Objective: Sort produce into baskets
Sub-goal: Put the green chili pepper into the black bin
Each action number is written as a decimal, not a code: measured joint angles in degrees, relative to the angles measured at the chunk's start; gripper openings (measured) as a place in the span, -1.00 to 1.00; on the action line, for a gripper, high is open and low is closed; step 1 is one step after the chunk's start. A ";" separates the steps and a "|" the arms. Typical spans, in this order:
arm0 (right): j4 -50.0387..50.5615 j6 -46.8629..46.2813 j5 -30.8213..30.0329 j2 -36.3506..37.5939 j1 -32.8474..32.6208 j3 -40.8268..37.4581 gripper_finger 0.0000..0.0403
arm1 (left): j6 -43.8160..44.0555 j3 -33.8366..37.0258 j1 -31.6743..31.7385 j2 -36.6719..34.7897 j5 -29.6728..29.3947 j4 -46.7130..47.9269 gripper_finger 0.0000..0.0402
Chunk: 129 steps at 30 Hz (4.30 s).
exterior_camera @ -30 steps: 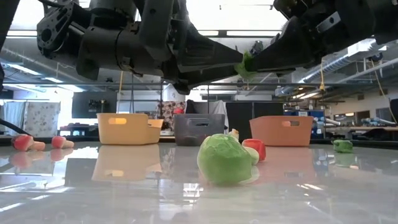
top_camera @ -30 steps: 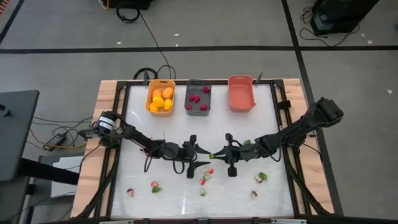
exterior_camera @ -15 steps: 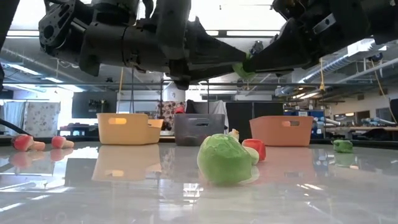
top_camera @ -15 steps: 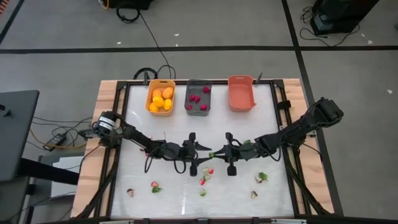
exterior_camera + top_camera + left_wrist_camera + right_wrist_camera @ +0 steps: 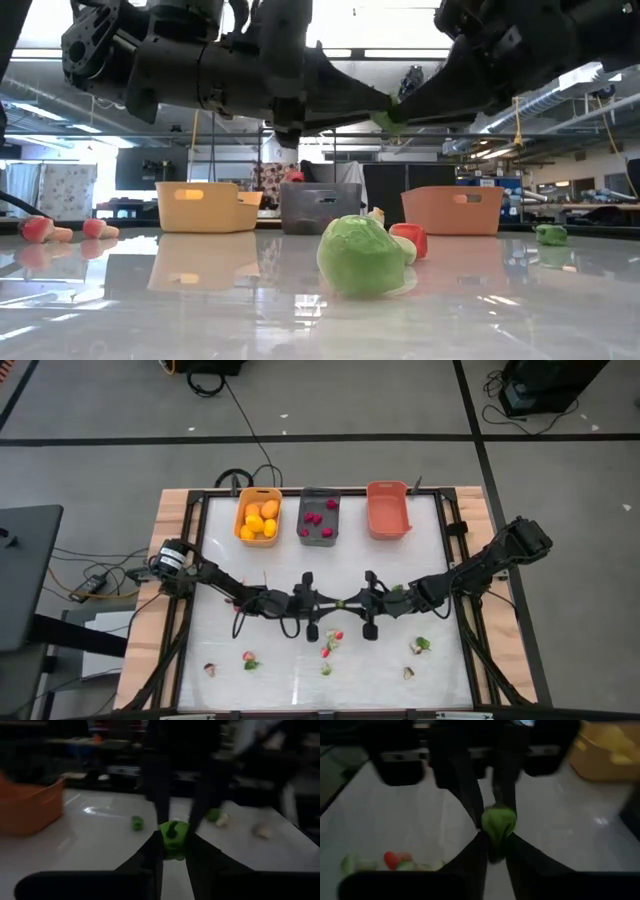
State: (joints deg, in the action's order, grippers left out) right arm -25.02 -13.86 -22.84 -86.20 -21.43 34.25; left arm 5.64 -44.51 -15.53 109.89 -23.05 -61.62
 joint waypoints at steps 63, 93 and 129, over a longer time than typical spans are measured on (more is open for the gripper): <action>63.74 -18.83 3.83 14.15 3.12 -0.12 -0.13 | -5.49 -30.16 30.35 -9.02 7.74 91.23 0.06; 35.46 -18.14 -1.30 14.21 0.78 -8.01 -0.78 | 15.79 -20.53 -8.12 -15.87 -15.47 85.36 0.06; -20.06 -16.08 -2.00 14.10 3.75 -7.90 -0.73 | -54.93 -9.39 -1.30 -3.71 -8.51 1.10 0.15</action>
State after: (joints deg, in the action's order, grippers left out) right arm -45.08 -29.94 -24.84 -72.10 -17.68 26.35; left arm -49.30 -53.90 -16.83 106.18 -31.57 -60.51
